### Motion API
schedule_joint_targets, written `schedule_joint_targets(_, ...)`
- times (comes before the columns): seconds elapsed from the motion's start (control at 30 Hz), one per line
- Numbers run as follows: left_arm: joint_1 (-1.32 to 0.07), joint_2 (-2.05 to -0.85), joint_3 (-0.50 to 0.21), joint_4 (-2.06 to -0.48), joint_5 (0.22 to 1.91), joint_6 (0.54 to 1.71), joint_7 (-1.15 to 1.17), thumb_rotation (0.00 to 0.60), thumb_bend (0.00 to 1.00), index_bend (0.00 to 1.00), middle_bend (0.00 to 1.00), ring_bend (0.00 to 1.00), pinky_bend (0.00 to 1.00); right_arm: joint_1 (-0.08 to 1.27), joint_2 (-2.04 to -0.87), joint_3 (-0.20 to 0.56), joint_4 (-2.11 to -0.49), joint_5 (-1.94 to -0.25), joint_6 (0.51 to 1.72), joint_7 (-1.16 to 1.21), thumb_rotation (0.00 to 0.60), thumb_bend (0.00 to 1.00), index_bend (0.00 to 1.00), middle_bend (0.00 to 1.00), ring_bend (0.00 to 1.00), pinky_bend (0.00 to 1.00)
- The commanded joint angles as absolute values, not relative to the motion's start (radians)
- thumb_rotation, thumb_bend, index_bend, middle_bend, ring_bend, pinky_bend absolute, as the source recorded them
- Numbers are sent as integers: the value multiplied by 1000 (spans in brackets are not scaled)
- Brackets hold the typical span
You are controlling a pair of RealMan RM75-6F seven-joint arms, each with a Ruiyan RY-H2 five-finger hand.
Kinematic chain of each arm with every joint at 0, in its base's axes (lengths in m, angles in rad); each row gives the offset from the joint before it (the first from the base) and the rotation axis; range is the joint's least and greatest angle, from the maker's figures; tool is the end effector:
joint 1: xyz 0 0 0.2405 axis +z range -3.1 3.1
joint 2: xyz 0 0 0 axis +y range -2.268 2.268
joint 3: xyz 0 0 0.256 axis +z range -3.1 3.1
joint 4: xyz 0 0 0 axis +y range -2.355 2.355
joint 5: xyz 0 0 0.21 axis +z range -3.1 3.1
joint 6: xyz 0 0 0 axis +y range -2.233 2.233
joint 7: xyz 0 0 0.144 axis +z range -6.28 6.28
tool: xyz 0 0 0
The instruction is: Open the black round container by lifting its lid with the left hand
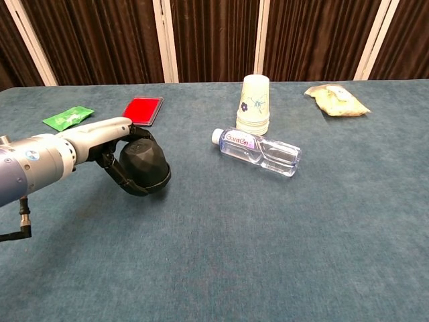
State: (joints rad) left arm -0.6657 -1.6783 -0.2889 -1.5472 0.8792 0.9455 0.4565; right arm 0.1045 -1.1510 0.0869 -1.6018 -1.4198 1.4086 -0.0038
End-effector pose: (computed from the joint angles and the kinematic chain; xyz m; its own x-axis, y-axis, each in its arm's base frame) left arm -0.1376 0.3236 -0.0489 0.2196 0.3999 0.8899 0.9717 -0.1708 -0.1630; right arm -0.3181 -0.1945 0.1490 0.3650 -0.0362 0.9303 -0.9291 0.0503 0.3665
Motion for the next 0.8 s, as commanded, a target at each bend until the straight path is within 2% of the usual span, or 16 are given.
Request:
schedule_joint_targets(0.03, -676, -1702, -267, -1515, 901, 987, 484, 600, 345, 506, 405, 0, 0, 103, -1151, 85, -1602, -1422, 1411, -1, 600, 185, 71, 0, 0, 11)
schedule_joint_targets(0.43, -693, -1735, -241, -1455, 872, 991, 490, 600, 344, 463, 355, 0, 0, 99, -1143, 83, -1604, -1422, 1413, 7, 600, 185, 72, 0, 0, 11)
schedule_joint_targets(0.53, -695, -1736, -237, -1454, 882, 988, 473, 600, 344, 400, 298, 0, 0, 99, -1142, 82, -1604, -1423, 1413, 8, 600, 185, 71, 0, 0, 11)
schedule_joint_targets(0.7, -701, -1723, -229, -1470, 907, 982, 461, 600, 310, 222, 137, 0, 0, 96, -1147, 81, -1593, -1428, 1419, 13, 600, 185, 72, 0, 0, 11)
schedule_joint_targets(0.8, -704, -1711, -226, -1489, 915, 988, 463, 600, 307, 202, 96, 0, 0, 106, -1153, 82, -1597, -1426, 1405, 6, 600, 185, 72, 0, 0, 11)
